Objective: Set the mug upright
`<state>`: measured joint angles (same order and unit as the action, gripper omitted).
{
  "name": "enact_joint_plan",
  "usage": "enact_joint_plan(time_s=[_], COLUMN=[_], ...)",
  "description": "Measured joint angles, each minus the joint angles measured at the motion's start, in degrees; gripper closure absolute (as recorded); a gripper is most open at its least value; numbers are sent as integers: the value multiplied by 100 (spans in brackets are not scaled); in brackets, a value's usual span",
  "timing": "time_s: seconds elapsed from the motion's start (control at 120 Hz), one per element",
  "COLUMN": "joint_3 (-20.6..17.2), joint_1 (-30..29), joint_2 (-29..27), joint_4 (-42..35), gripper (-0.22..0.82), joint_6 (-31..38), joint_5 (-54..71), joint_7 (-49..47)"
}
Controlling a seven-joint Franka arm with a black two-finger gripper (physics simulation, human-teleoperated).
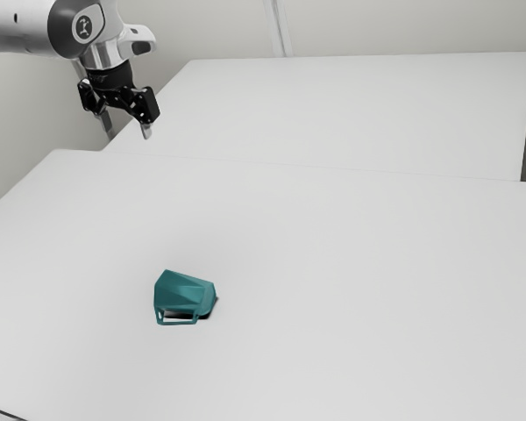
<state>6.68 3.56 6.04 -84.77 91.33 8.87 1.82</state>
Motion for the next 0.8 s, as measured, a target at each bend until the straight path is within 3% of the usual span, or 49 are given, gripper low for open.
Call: enact_joint_plan(time_s=[0.242,0.367,0.458,0.8], joint_3=[-71,-62,-51,119], joint_1=[25,41,-275,-551], joint_2=[-333,-1074,-1607,-2678], joint_4=[-336,-1482,-2428,-4593], gripper=[2,2,2,2], joint_6=[59,501,1002,2368], joint_5=[-15,-448,-920,-2868], joint_7=[-6,-26,-38,85])
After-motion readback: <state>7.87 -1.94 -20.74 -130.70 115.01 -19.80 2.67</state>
